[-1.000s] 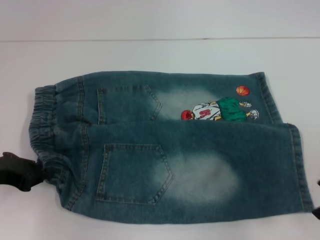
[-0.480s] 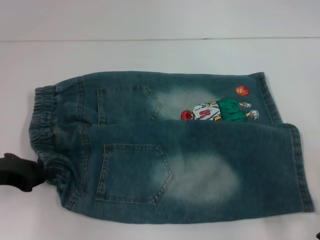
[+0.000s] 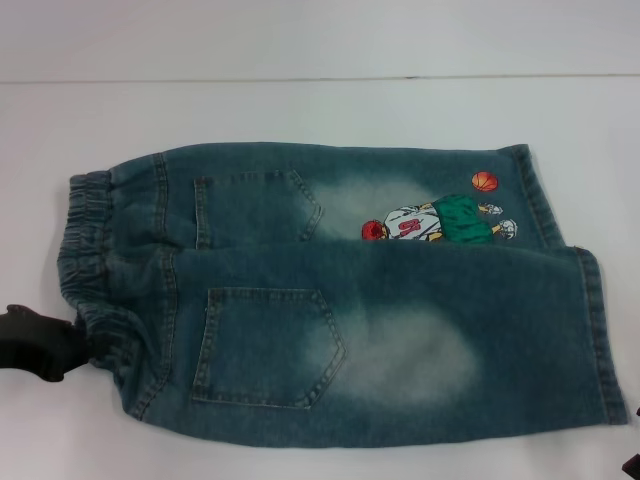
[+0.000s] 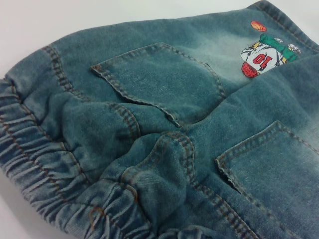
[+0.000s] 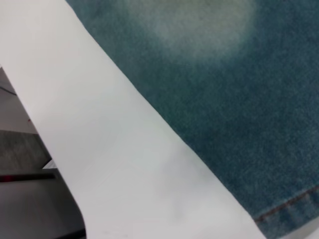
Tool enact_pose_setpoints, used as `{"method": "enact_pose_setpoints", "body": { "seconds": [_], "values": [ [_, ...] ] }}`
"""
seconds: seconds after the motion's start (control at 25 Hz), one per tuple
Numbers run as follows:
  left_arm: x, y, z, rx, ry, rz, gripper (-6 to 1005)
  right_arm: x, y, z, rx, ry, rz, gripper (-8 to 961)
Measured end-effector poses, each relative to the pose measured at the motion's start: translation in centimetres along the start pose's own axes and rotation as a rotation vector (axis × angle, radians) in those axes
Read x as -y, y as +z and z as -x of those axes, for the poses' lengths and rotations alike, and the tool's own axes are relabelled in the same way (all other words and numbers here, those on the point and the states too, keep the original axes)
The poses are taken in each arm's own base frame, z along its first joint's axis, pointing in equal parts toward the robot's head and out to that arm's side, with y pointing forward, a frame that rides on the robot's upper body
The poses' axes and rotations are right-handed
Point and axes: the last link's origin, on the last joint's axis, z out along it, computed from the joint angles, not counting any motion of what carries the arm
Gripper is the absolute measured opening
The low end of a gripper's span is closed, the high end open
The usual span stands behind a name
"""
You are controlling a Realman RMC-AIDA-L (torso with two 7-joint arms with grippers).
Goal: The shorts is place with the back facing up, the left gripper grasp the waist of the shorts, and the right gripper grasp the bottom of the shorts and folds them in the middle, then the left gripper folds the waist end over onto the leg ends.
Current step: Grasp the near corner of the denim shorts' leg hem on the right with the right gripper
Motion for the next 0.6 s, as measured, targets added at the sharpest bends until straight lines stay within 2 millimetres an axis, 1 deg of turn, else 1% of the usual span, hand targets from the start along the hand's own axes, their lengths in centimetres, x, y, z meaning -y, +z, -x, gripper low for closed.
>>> {"method": "enact_pose_setpoints", "body": {
  "seconds": [0.24, 0.44, 0.6],
  "values": [
    [-0.14, 0.12, 0.01, 0.002, 0.000, 0.006, 37, 0.27, 0.04, 0.15, 0.004, 0.014, -0.019, 941],
    [-0.22, 0.25, -0.03, 0.004, 0.004, 0.009, 37, 0.51, 0.62, 0.56, 0.000, 0.013, -0.019, 941],
    [-0.21, 0.26, -0.02, 0.004, 0.003, 0.007, 37, 0.60, 0.62, 0.84, 0.024, 0.009, -0.022, 942]
  ]
}}
